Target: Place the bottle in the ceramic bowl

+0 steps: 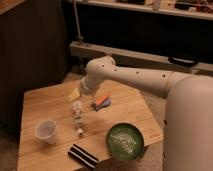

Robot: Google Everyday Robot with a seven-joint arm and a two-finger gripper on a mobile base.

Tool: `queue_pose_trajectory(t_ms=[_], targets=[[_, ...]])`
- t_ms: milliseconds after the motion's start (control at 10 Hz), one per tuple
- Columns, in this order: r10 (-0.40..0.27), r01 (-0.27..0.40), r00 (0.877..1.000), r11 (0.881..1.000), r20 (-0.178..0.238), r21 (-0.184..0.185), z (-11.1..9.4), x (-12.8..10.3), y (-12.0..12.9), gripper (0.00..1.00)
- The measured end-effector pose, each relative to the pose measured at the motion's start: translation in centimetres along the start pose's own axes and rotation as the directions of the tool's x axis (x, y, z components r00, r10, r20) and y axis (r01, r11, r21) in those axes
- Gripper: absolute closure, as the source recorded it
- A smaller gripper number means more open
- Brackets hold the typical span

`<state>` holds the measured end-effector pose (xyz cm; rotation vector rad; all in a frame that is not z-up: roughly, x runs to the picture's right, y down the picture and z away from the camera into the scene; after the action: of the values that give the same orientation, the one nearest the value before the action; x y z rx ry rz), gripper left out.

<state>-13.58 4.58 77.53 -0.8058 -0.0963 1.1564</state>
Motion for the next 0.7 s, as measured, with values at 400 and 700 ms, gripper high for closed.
queue_pose_trajectory(t_ms=[400, 700], targets=[[-0.008, 0.009, 1.0, 1.0, -0.03, 0.012, 2.8, 0.0, 0.1, 0.2], [-0.009, 0.01, 0.998, 1.0, -0.057, 0.017, 4.2, -0.5, 0.3, 0.2]])
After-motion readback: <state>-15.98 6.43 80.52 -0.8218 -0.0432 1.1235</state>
